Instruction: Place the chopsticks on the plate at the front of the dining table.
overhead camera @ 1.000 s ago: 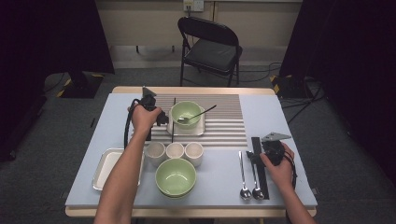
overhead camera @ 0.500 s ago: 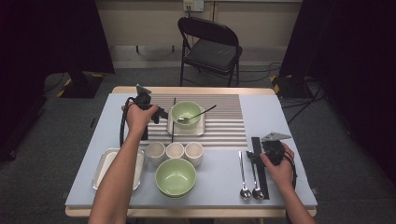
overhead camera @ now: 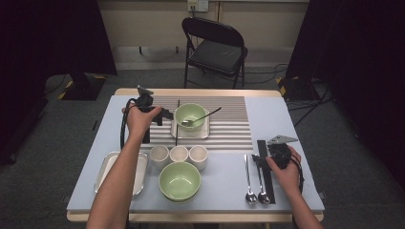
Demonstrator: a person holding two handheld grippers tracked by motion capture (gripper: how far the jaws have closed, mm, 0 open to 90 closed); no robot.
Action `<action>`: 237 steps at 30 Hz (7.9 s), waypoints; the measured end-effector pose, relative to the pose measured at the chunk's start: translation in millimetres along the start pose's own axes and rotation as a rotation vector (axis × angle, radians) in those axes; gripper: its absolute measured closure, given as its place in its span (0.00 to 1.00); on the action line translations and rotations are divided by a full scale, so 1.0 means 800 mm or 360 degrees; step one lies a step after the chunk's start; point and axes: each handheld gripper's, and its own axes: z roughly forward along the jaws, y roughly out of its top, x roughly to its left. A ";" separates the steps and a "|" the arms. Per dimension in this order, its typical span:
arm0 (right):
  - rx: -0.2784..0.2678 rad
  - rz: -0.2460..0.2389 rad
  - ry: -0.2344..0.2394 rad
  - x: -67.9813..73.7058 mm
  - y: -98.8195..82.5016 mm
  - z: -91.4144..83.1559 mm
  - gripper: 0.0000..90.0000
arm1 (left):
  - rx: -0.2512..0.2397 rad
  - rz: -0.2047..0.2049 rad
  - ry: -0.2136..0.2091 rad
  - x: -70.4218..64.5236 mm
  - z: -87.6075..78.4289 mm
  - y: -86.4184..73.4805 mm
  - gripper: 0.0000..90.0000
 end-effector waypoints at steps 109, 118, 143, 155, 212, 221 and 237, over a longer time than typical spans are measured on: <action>0.0059 0.0254 0.0012 -0.029 -0.007 -0.032 0.29 | 0.0074 0.0376 -0.0034 -0.023 -0.047 -0.060 0.24; 0.0067 0.0271 -0.0062 -0.032 -0.010 -0.036 0.42 | 0.0082 0.0386 -0.0024 -0.024 -0.046 -0.061 0.24; 0.0076 0.0296 -0.0042 -0.029 -0.010 -0.035 0.55 | 0.0096 0.0404 -0.0008 -0.025 -0.045 -0.062 0.25; 0.0098 0.0256 -0.0092 -0.026 -0.009 -0.035 0.63 | 0.0102 0.0408 -0.0006 -0.025 -0.045 -0.062 0.25; 0.0063 0.0321 -0.0268 -0.031 -0.012 -0.034 0.96 | 0.0109 0.0469 -0.0044 -0.030 -0.048 -0.064 0.26; 0.0074 0.0340 -0.0253 -0.033 -0.011 -0.035 0.96 | 0.0099 0.0455 -0.0041 -0.026 -0.052 -0.063 0.26; 0.0004 0.0402 -0.0167 -0.040 -0.004 -0.047 0.96 | 0.0091 0.0442 -0.0044 -0.025 -0.054 -0.064 0.26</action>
